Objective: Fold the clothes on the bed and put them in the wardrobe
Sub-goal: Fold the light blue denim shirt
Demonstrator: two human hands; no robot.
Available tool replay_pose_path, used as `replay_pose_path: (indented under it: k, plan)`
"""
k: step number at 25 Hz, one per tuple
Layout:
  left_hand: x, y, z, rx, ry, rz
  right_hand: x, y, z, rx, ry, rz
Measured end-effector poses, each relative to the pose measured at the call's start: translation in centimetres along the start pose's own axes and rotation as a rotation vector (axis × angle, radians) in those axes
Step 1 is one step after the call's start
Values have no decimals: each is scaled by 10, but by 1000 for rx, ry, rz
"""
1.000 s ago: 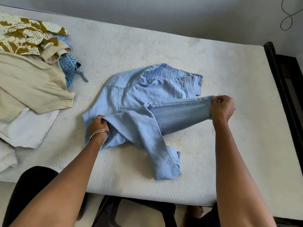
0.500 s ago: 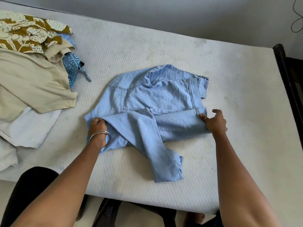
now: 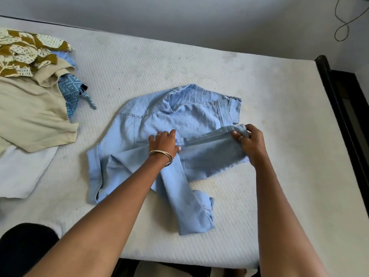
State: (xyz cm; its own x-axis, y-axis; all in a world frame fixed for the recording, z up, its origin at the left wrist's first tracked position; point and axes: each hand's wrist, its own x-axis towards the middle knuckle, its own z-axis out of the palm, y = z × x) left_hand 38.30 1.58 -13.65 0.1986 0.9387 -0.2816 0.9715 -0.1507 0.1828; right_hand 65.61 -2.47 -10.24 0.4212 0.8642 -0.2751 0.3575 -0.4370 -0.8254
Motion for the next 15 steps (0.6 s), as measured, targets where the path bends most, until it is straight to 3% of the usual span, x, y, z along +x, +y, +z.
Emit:
replay_pose_path:
  k: [2, 4, 6, 8, 11, 13, 15]
  plan:
    - [11, 2, -3, 11, -14, -4, 0, 2, -12, 3, -20, -102]
    - [20, -10, -10, -260, 146, 3, 4, 4, -15, -62, 37, -106]
    - [21, -22, -14, -506, 260, -40, 9, 6, -8, 67, 17, -8]
    - [18, -32, -16, -602, 176, -121, 7, 16, -3, 150, -149, 127]
    - [17, -39, -6, -634, 32, -175, -4, 34, -15, 56, -332, 174]
    - [17, -37, 0, -630, 15, -156, -9, 43, -25, 56, -319, 140]
    - [17, -31, 5, -618, 12, -113, -11, 53, -29, 41, -139, 98]
